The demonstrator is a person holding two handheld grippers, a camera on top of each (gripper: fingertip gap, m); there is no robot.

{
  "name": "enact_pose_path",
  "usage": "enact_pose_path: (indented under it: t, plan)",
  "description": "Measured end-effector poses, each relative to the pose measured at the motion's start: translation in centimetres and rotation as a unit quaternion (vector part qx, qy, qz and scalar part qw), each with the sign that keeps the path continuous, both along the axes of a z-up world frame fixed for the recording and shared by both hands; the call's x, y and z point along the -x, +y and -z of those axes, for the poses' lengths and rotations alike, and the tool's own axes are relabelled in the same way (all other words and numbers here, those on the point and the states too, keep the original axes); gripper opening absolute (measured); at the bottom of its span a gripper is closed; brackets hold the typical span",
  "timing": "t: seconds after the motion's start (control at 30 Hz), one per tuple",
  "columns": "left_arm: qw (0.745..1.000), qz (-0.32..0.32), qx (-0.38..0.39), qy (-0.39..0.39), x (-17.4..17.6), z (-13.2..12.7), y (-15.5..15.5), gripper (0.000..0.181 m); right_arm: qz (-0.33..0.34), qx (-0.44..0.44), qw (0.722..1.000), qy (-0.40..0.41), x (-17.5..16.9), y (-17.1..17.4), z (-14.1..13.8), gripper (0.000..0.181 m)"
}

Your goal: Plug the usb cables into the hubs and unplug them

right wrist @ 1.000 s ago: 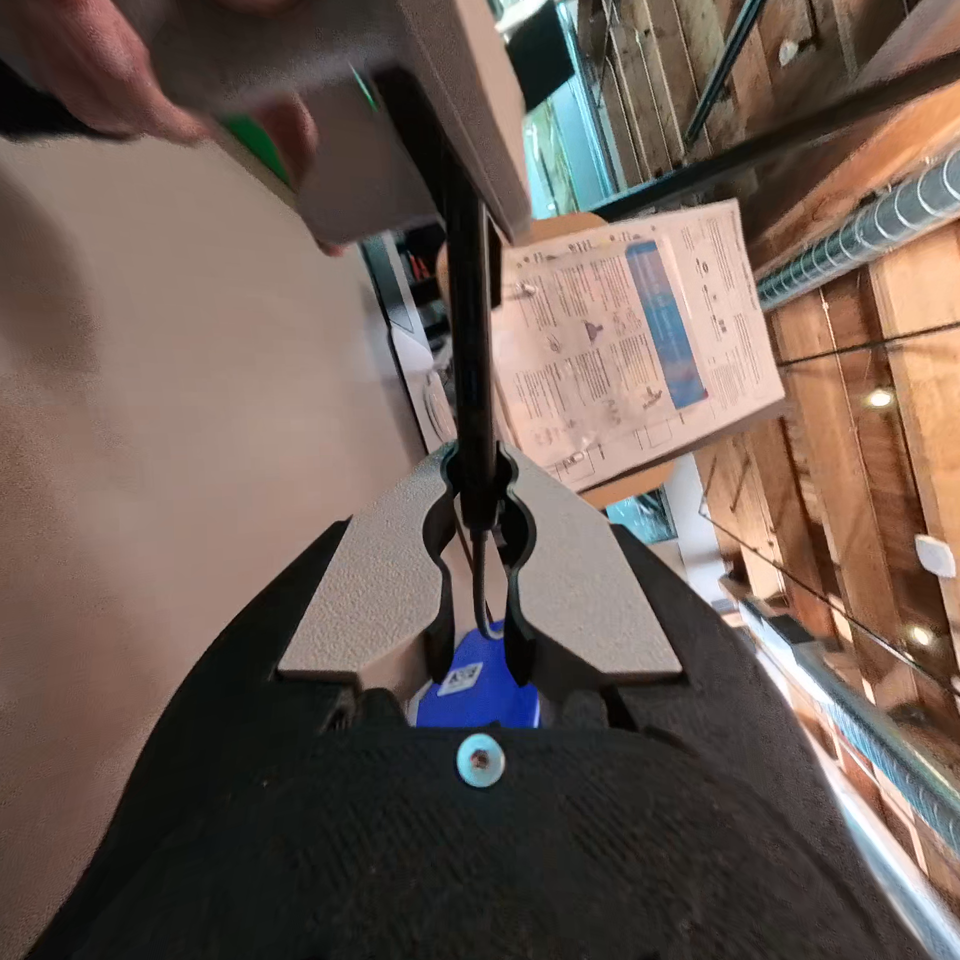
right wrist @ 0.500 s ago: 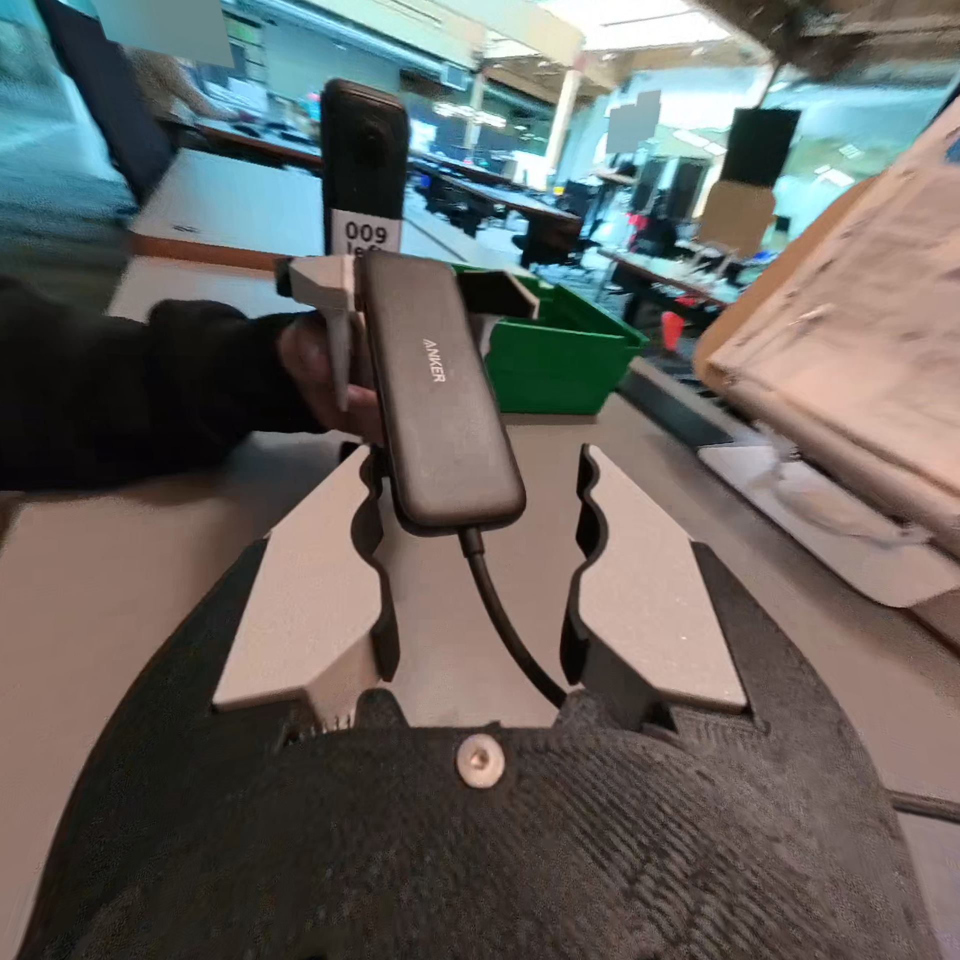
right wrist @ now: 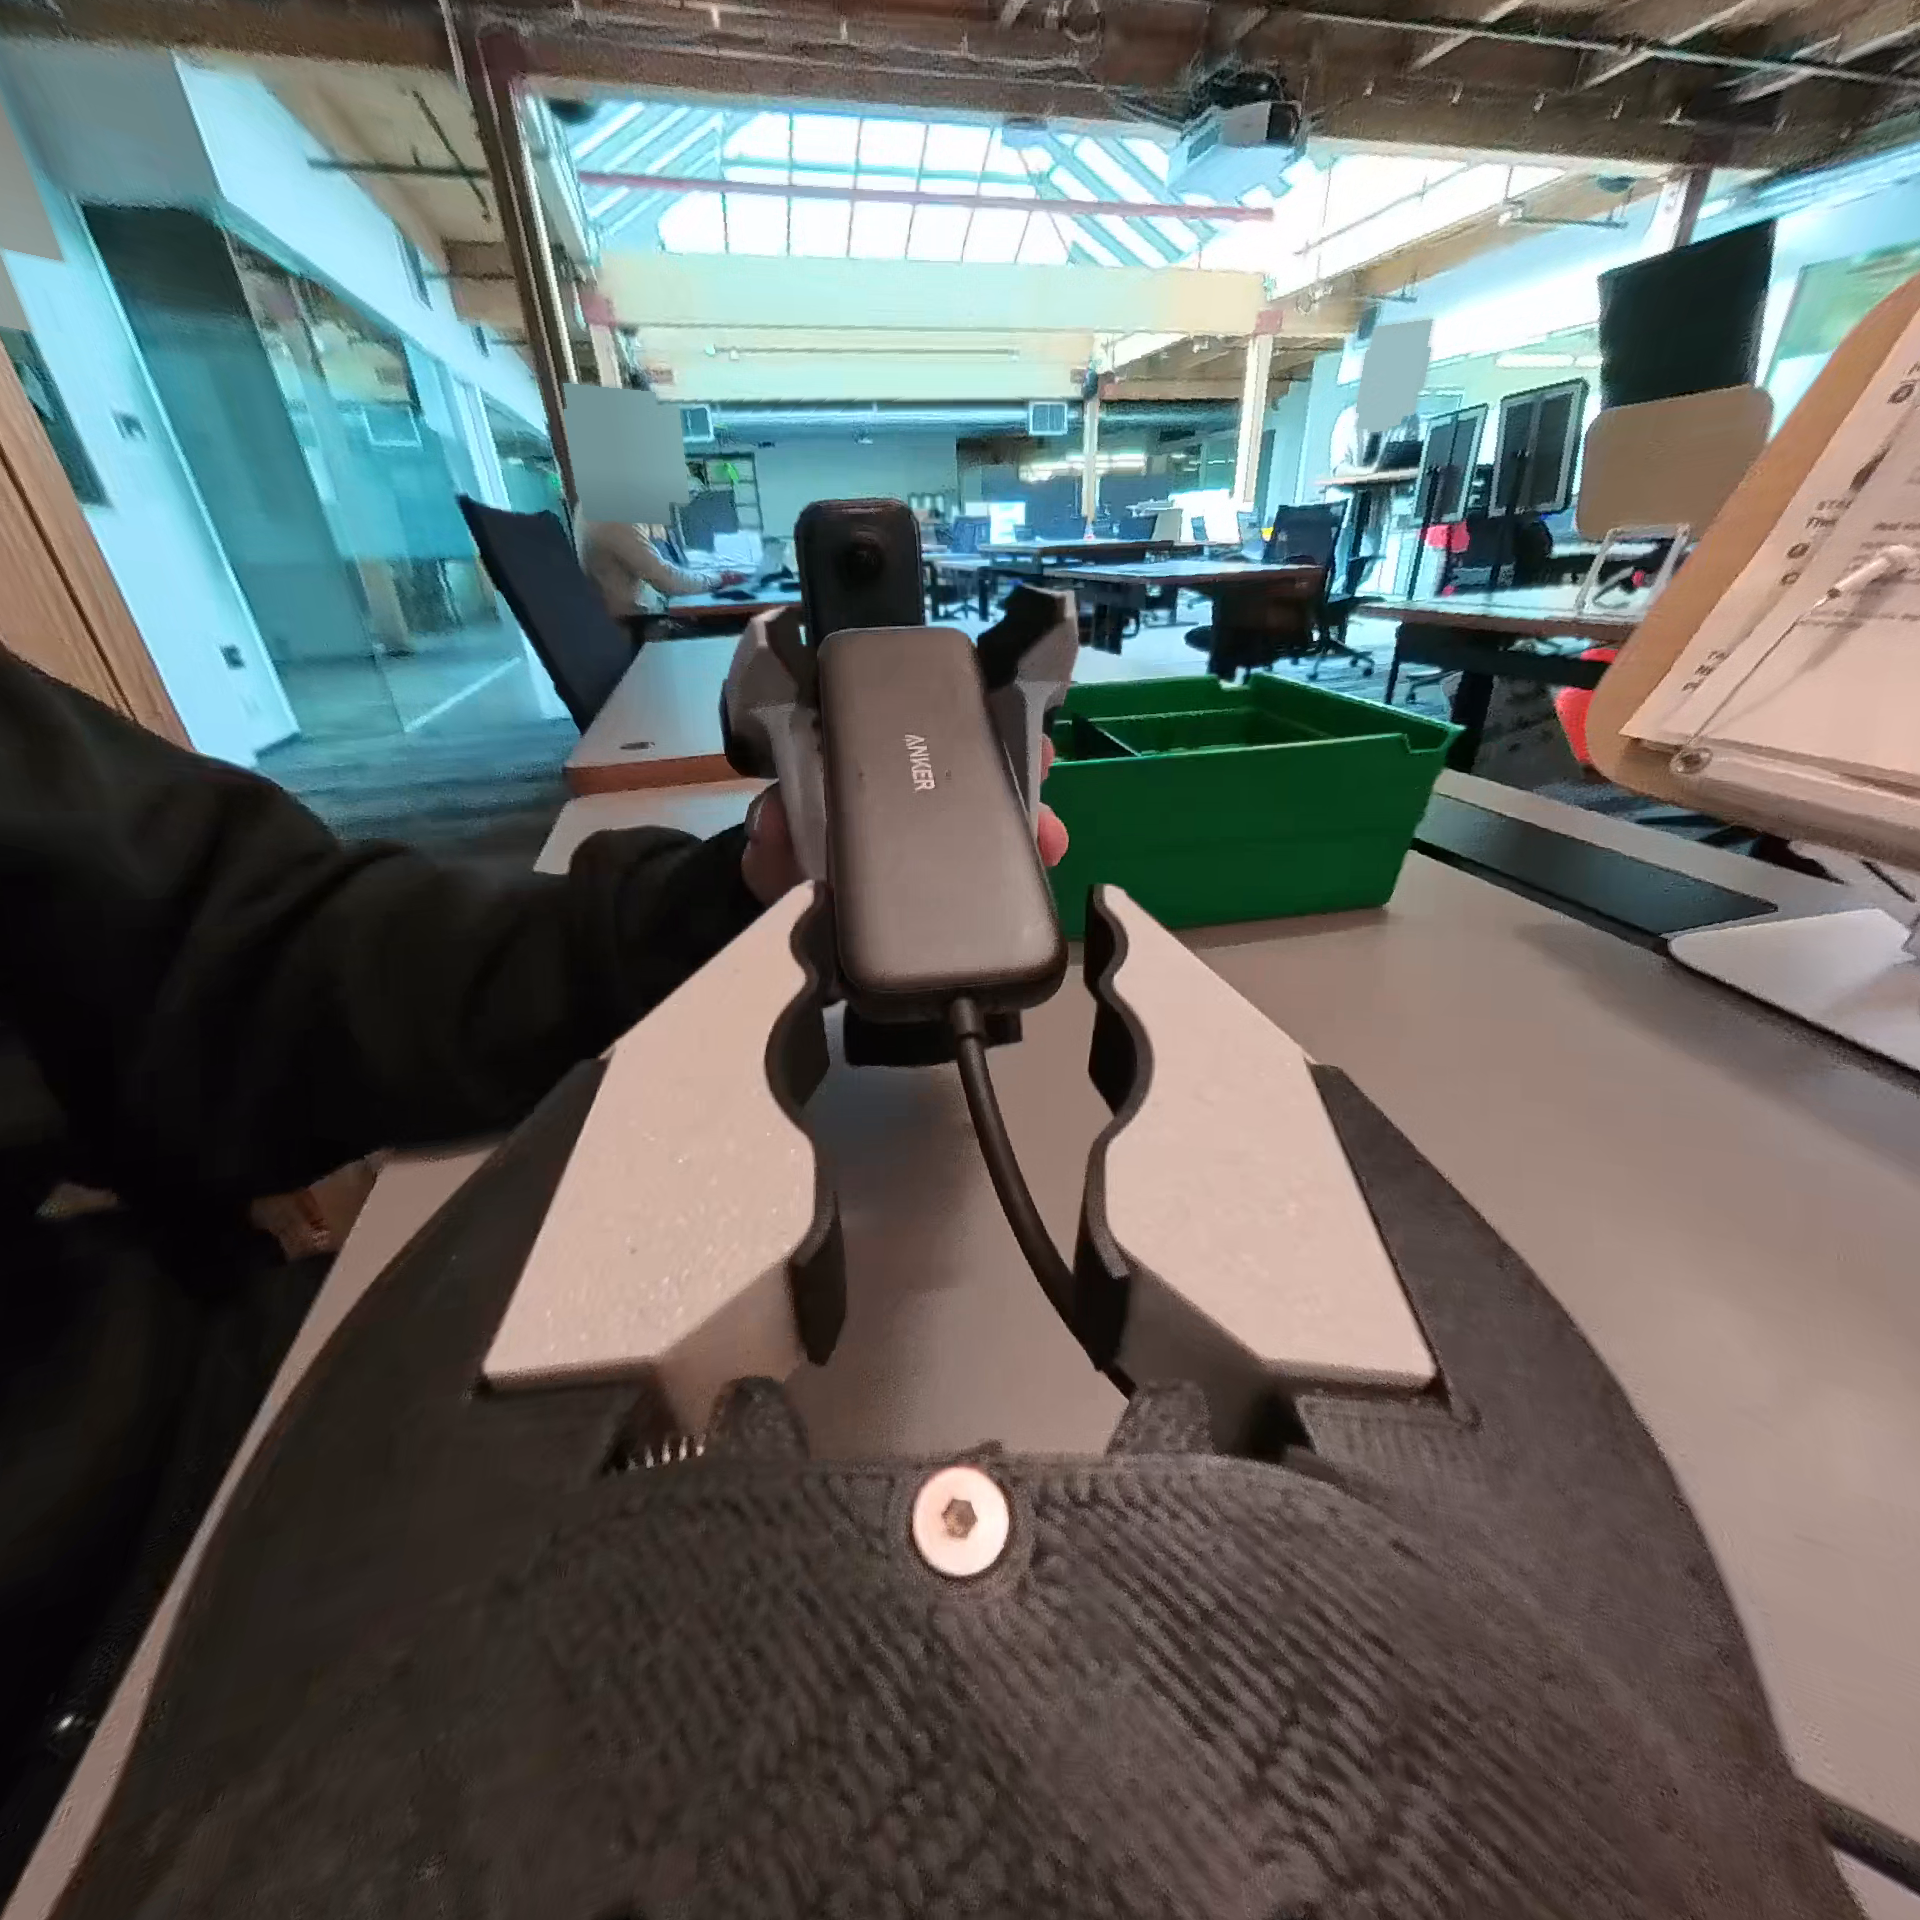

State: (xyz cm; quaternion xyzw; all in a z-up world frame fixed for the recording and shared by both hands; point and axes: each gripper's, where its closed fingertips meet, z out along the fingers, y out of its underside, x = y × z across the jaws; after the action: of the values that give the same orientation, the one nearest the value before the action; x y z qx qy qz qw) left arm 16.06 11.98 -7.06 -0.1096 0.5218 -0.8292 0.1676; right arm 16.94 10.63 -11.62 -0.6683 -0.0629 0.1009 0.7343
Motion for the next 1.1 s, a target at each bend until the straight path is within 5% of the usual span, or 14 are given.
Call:
enact_pose_path:
  t: [0.37,0.67,0.9,1.1]
  plan:
    - [0.999,-0.006,0.012,0.037,-1.0,0.4,0.2,0.052,0.001,-0.027,0.999,0.031,-0.5,0.0,-0.1,0.043]
    - [0.964,-0.081,0.006,0.252,-5.8,4.0,1.4,0.073,0.118,-0.07,0.99,-0.024,-4.1,-0.6,-0.9,0.044]
    - [0.937,-0.01,0.068,0.341,-6.1,4.9,0.2,0.022,0.217,-0.02,0.959,-0.181,-4.9,0.7,1.0,0.045]
    - [0.883,0.075,0.211,0.413,-6.1,3.2,0.8,0.011,0.244,-0.041,0.945,-0.214,-4.1,1.1,-0.3,0.043]
